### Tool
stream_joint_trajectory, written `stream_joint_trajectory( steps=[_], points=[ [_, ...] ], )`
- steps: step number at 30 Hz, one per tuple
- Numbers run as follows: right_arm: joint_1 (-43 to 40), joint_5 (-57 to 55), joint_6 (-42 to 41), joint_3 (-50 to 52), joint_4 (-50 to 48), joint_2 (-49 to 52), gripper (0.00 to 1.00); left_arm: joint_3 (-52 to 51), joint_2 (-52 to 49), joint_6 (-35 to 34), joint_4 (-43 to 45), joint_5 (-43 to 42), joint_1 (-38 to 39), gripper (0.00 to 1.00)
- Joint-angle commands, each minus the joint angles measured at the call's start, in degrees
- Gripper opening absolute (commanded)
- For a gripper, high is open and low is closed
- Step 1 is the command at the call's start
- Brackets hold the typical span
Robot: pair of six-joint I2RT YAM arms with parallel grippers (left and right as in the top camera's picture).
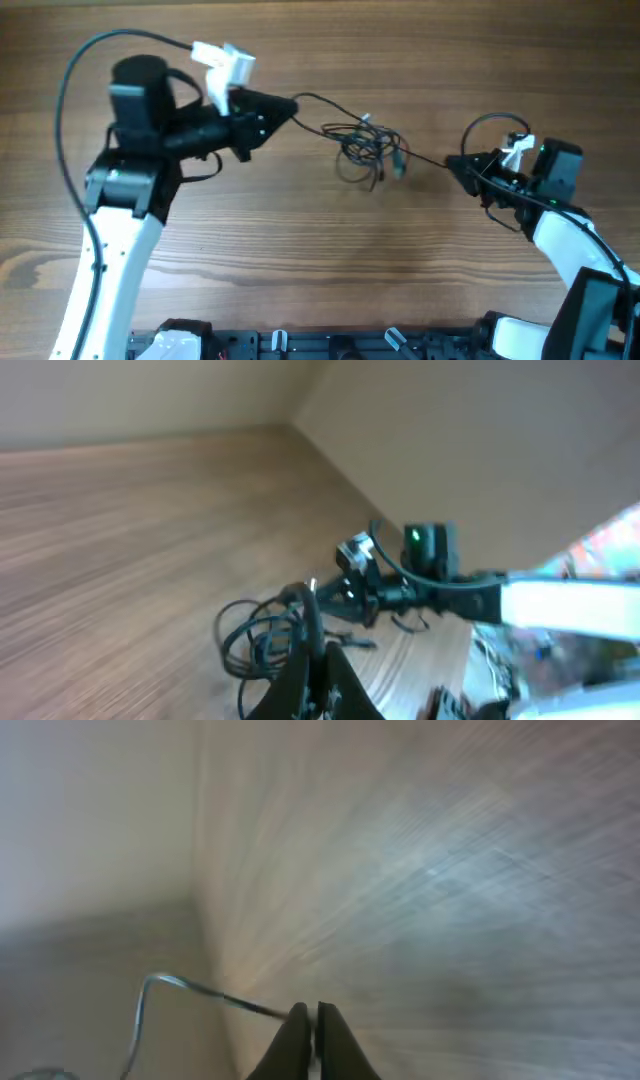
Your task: Untangle cables
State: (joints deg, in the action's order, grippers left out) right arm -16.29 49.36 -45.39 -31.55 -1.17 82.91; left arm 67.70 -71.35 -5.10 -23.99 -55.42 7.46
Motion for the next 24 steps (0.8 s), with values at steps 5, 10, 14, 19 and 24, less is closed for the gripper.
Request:
stream_joint_trajectory(
  steps=[5, 10, 14, 19, 24],
  points=[
    [1.1, -2.5, 0.4, 0.2, 2.3, -0.2, 0.34, 0.6, -4.2, -10.8, -2.7, 20.9, 3.0, 0.04],
    [1.1, 1.3, 7.0, 0.2, 6.3, -0.2, 0.57, 0.6, -8.9, -31.8, -1.0, 30.3, 4.1, 0.04],
    [1.1, 2.2, 9.4, 0.2, 8.4, -0.2, 0.69, 0.6, -10.3, -22.8, 1.6, 18.5, 8.3, 0.04],
    [1.1, 2.2, 9.4, 0.2, 8.4, -0.2, 0.83, 0.6, -8.5, -19.4, 7.7, 17.0, 7.3, 0.04],
    [1.1, -0.4, 9.3, 0.2, 8.3, -0.2, 0.93, 0.6, -9.1, -19.3, 2.6, 18.0, 8.6, 0.04]
  ],
)
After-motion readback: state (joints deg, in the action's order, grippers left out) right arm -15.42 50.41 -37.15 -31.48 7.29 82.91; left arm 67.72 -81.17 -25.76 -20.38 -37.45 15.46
